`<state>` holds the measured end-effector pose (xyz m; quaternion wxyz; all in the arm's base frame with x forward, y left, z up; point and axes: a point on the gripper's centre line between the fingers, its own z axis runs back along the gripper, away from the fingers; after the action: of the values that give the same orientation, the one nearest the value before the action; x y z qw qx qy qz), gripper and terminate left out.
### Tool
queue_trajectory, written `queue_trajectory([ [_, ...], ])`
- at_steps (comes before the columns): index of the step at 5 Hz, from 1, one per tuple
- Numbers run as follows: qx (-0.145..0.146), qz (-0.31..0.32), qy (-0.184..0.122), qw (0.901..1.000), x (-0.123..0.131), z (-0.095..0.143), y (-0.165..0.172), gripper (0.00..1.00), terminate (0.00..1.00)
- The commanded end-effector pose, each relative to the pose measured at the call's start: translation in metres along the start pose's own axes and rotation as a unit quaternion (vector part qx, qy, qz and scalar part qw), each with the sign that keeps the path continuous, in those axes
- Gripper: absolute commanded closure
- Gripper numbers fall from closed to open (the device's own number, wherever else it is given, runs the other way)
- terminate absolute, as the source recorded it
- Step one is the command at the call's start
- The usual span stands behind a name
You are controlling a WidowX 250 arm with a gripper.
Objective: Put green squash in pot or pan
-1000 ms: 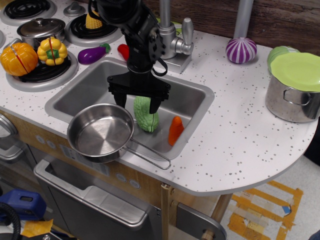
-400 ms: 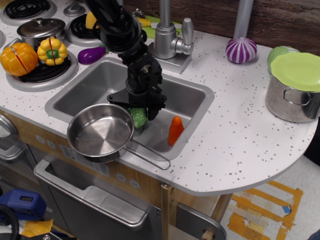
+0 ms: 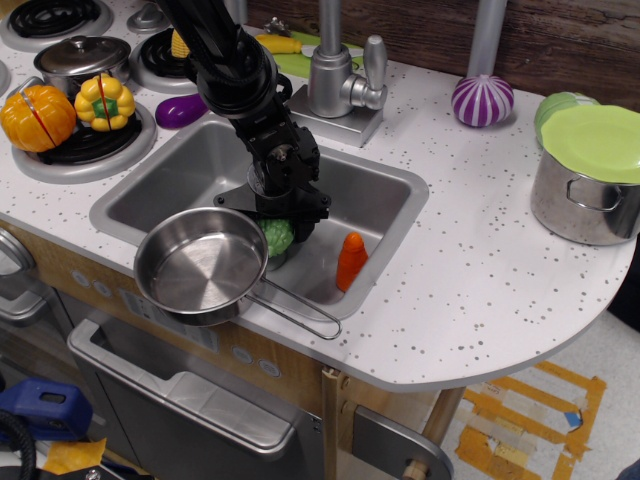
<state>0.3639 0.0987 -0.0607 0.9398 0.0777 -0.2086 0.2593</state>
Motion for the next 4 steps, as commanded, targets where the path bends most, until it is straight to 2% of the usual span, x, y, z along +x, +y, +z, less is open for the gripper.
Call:
queue_trajectory([
  [1, 0.027, -0.028, -0.009, 0.9992, 0.028, 0.022, 0.007, 1.0, 0.0],
  [3, 0.08, -0.087, -0.002, 0.9929, 0.057, 0.07, 0.027, 1.0, 0.0],
  [4, 0.103, -0.103, 0.018, 0.9892, 0.062, 0.096, 0.032, 1.0, 0.0],
])
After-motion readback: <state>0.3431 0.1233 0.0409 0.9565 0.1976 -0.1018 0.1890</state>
